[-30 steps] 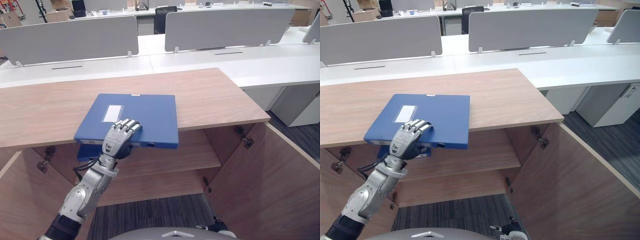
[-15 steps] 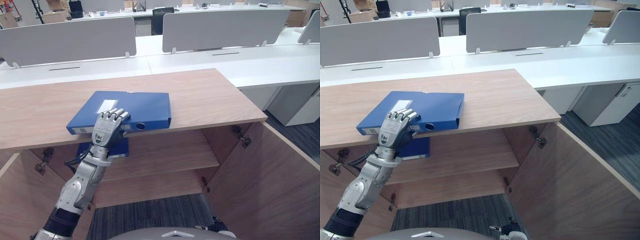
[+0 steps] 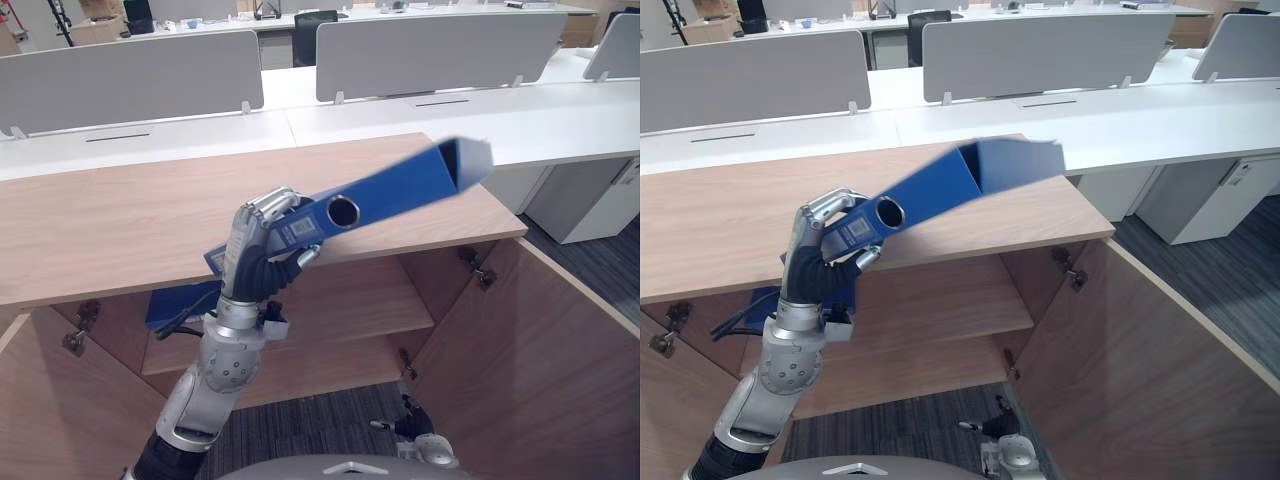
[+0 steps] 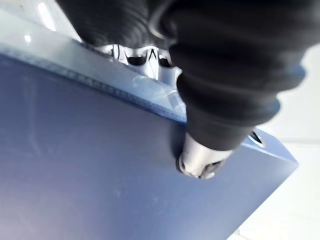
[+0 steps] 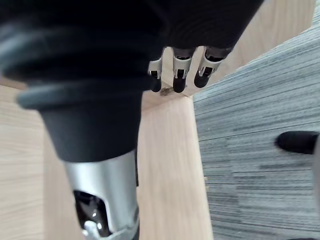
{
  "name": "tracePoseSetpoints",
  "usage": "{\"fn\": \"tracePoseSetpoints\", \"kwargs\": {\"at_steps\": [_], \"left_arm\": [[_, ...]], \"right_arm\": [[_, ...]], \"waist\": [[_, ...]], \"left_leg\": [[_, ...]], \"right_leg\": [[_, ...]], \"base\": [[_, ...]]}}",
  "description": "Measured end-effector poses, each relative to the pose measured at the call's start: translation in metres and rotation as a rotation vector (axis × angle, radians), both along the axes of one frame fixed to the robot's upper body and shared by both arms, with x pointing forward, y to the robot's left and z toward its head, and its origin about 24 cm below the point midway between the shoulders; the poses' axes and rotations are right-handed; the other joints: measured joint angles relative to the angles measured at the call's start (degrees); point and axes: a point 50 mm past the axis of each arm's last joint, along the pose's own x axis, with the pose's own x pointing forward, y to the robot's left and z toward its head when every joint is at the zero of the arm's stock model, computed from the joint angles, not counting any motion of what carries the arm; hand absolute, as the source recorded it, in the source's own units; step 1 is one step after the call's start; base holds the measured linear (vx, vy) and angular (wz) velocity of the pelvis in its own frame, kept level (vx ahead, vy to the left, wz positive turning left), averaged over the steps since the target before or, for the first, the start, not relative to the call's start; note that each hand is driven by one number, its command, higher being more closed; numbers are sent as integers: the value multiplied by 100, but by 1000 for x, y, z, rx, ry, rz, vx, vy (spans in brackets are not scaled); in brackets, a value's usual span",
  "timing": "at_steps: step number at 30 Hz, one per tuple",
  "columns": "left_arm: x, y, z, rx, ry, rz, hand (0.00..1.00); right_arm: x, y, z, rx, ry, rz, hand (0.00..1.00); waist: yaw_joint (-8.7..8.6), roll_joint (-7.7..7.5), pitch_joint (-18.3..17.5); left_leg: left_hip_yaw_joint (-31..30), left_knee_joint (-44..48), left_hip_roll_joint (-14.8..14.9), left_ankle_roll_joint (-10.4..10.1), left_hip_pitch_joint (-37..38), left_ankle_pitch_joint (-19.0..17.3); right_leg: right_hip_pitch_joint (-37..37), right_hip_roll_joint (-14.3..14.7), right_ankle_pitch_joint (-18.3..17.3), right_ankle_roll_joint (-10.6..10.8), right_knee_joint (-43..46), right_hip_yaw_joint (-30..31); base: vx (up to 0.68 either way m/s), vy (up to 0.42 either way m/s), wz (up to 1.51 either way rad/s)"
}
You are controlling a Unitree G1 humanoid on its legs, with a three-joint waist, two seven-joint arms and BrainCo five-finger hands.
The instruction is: Walk over to the cabinet, pick up the folder, carry it to the office cabinet, place the folder inside the office cabinet, then close the office cabinet door
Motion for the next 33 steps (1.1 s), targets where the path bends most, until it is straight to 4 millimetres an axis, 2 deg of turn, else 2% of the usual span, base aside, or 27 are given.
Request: {"fn": "tracePoseSetpoints", "kwargs": {"at_steps": [3, 5, 8, 12, 18, 23, 29, 33], "left_arm": [[-5, 5, 6, -109, -3, -11, 100], [-9, 10, 10, -210, -1, -19, 100], [-11, 20, 14, -306, -11, 7, 100], [-15, 35, 13, -421, -2, 45, 100], [-20, 55, 2, -522, 61, 109, 100], [-21, 62, -1, -538, 68, 153, 100], [-21, 61, -1, -543, 71, 138, 100], [-19, 60, -2, -540, 86, 103, 100]], "right_arm": [[21, 9, 19, 38, -142, -34, 0], [40, 16, 45, 74, -310, -50, 0], [55, 24, 74, 123, -487, -69, 0], [61, 30, 111, 181, -676, -102, 0], [60, 28, 180, 222, -1007, -137, 0], [57, 26, 209, 228, -1156, -138, 0], [55, 26, 239, 237, -1308, -137, 0], [65, 29, 255, 260, -1395, -98, 0]], "waist": [[-1, -8, 5], [8, -41, 25], [9, -66, 42], [-2, -75, 51], [-48, -182, 153], [-61, -167, 170], [-97, -158, 175], [-105, -157, 175]], "left_leg": [[45, 0, -2, 6, 1, 4], [98, 0, -7, 10, 18, 1], [118, 0, -13, 12, 20, -1], [125, 1, -12, 14, 0, -5], [156, 3, -16, 19, -66, -31], [282, 3, -27, 27, -77, -84], [300, 4, -28, 35, -76, -111], [305, 3, -30, 34, -71, -112]], "right_leg": [[-55, 1, 2, 4, 54, 57], [-64, -2, 11, 16, 54, 108], [-74, -9, 14, 22, 48, 125], [-91, -7, 16, 26, 32, 129], [-179, -7, 26, 37, 25, 160], [-252, -8, 35, 53, 19, 280], [-256, -7, 35, 55, 6, 291], [-256, -7, 38, 60, 12, 299]], "base": [[-39, -1, -9], [-42, 3, -12], [-22, -1, -4], [0, 0, 0], [6, -2, -1], [20, 3, -13], [2, -1, -1], [-25, -18, 0]]}}
